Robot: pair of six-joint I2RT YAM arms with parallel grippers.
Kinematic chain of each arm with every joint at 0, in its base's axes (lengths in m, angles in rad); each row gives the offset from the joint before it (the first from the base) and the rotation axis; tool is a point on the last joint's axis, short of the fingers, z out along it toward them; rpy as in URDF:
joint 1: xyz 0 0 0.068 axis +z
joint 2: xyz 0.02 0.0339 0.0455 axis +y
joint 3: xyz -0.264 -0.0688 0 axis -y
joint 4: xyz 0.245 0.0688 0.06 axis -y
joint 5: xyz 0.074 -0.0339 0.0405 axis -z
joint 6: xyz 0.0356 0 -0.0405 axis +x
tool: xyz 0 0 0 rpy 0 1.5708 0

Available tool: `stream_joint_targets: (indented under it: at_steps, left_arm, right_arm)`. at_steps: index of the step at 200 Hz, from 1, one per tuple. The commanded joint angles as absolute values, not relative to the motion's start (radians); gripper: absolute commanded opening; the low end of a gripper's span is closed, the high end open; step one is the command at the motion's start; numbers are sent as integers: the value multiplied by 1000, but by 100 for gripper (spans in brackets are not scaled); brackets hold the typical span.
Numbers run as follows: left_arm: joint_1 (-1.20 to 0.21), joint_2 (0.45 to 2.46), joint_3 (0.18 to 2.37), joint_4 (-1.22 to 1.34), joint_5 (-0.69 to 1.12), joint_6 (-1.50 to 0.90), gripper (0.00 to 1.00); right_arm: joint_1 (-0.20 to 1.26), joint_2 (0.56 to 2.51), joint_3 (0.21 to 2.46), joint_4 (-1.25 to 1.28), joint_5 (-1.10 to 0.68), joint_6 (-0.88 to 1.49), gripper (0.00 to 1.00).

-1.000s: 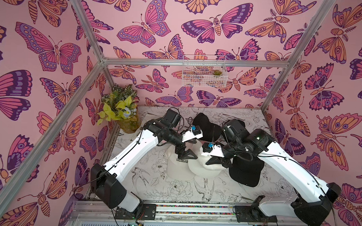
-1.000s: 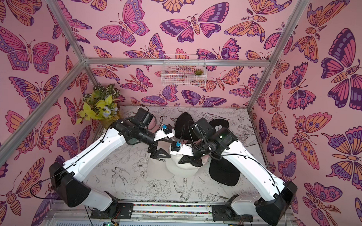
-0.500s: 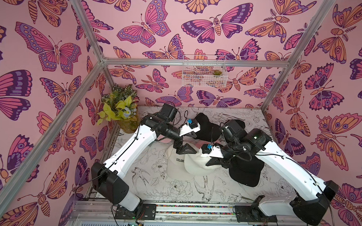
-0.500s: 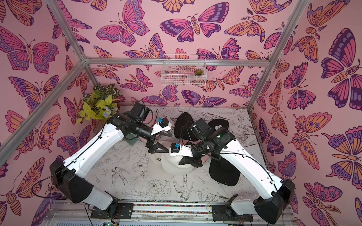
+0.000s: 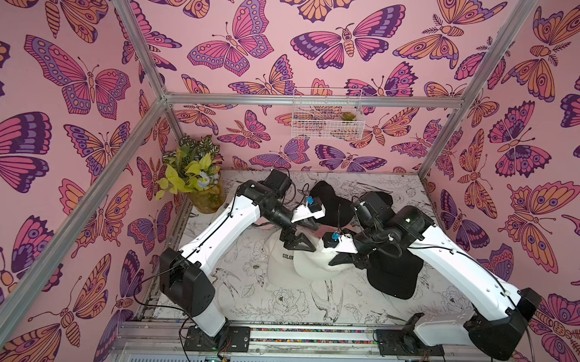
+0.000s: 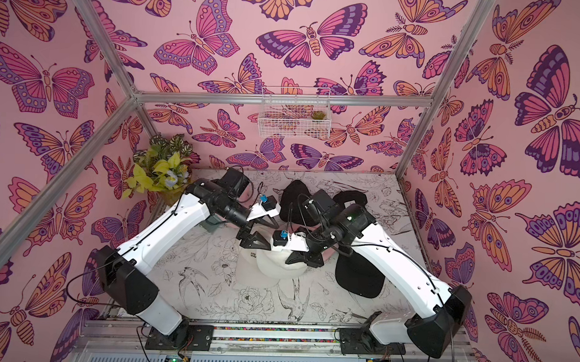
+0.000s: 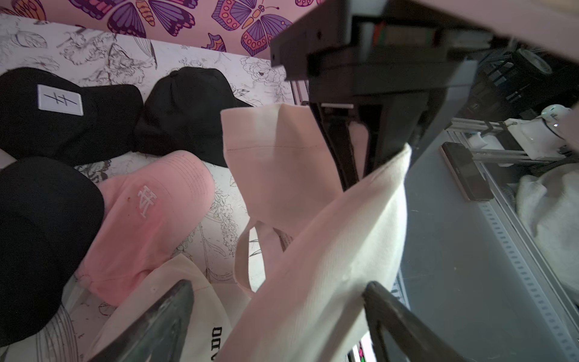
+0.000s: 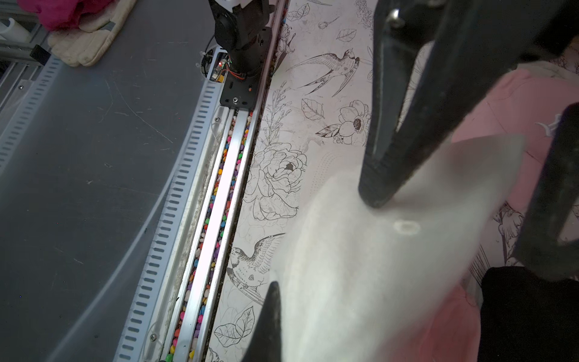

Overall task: Stack the baseball caps by color
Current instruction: Place the baseball cap on the baseball cap.

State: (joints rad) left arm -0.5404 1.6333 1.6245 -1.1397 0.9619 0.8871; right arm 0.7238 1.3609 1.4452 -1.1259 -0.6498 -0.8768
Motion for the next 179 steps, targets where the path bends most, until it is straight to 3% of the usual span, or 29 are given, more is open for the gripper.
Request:
stream_joint_targets:
  at_steps: [1,18,34,46,79,127,179]
  left_arm:
    - [-547,1634,1631,-1210,989,933,75]
    - [-543,1616,1626,-1245,996,979,48]
    - [-532,1574,1602,-1244,1021,1028,15]
    - [-528,1551,1591,-1239,1039,1050,0]
    - [-516,1535,1590,-1229,1048,1041,0]
    - [-451,1500,1589,-1223,1148,1034,0]
    - [-390,1459,1576,-1223,1219,1026,0]
  right_arm:
    - [732,1379,1468,-1099,-649,-896,0]
    - [730,1378,1459,-1057,-601,-880,0]
    - [729,1371,1441,-1039,-614,-882,0]
    - [727,1371,1433,-1037,-633,-876,1]
    - [720,1363,1413,-1038,-669,-871,7]
    - [660,1337,1369,-1064,-744,-907,37]
    - [536,1322,1317,-1046,-850,-975,42]
